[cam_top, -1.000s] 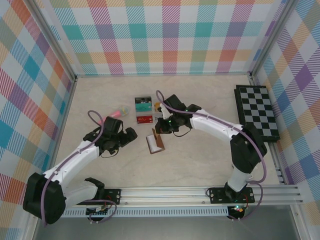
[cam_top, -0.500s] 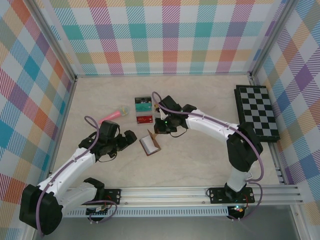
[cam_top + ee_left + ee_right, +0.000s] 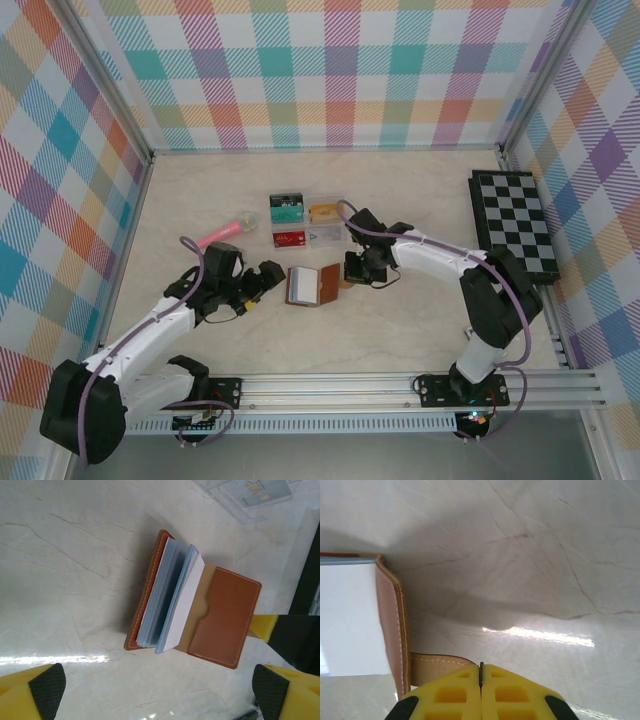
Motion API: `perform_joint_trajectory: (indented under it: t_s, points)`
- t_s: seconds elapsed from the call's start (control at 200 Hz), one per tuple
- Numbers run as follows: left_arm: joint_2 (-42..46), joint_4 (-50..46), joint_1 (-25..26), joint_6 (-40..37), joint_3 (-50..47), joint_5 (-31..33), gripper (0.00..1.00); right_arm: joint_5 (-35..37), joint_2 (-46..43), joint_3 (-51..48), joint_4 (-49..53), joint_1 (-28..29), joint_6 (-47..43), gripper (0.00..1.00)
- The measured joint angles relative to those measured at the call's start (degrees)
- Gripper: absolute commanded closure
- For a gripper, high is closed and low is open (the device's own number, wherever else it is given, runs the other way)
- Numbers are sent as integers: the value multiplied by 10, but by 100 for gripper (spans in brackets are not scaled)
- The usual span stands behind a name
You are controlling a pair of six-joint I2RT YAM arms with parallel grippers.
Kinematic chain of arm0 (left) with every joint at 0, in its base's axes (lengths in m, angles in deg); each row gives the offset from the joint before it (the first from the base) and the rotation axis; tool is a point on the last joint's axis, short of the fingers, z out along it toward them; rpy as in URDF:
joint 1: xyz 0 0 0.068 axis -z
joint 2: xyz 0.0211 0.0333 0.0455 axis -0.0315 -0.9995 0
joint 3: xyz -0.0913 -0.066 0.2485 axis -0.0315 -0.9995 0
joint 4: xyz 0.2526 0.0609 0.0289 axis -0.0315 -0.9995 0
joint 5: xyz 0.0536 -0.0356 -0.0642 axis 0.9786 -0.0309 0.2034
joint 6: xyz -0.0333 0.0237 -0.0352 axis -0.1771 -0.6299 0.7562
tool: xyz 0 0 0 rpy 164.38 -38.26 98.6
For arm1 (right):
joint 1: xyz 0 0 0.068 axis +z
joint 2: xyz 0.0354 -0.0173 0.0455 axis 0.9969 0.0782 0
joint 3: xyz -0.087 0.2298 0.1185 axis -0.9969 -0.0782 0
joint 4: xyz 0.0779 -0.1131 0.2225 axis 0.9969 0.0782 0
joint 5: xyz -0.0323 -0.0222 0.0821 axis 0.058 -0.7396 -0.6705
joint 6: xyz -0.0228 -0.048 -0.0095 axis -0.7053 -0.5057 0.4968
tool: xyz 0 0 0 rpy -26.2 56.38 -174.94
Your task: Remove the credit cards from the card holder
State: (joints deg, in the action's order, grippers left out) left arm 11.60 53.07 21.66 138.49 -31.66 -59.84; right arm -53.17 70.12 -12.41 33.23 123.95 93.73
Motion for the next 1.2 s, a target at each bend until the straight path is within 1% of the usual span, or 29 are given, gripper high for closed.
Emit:
perform_joint_trajectory:
  t_s: [0.06,0.24,0.31,0.465,0.68,1.0,1.2]
  points:
    - [-13,19,6,8,-1,-8,11,-1,1,-4,0,-3,2,97]
    - [-55,52,36,18,2,-23,32,-4,8,-5,-4,-9,2,97]
    - [-72,61,46,19,9,-27,38,-4,12,-5,-4,-12,2,97]
    - [-116,82,58,20,38,-31,41,-7,19,-3,-5,-17,2,97]
    - [-168,89,65,7,59,-30,51,-14,31,0,-9,-21,2,97]
    - [-216,86,65,-8,78,-29,53,-21,44,0,-14,-25,-2,97]
    - [-233,86,65,-13,82,-37,66,-24,48,0,-15,-25,-7,98]
